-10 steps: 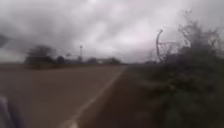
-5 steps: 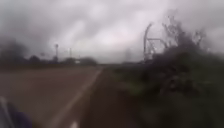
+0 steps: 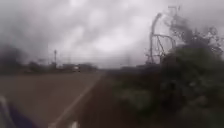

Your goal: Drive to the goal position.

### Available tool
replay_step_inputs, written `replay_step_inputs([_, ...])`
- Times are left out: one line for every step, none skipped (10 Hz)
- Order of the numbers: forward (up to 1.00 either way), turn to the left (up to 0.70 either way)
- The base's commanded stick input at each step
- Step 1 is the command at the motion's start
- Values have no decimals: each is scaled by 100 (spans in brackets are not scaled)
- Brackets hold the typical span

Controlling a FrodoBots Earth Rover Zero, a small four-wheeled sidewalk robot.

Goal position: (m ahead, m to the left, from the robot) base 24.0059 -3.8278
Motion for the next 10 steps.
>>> replay_step_inputs([70, 17])
replay_step_inputs([70, 29])
replay_step_inputs([70, 24])
replay_step_inputs([70, 0])
replay_step_inputs([70, 0])
replay_step_inputs([70, 0])
replay_step_inputs([70, 0])
replay_step_inputs([70, 0])
replay_step_inputs([70, 0])
replay_step_inputs([70, 0])
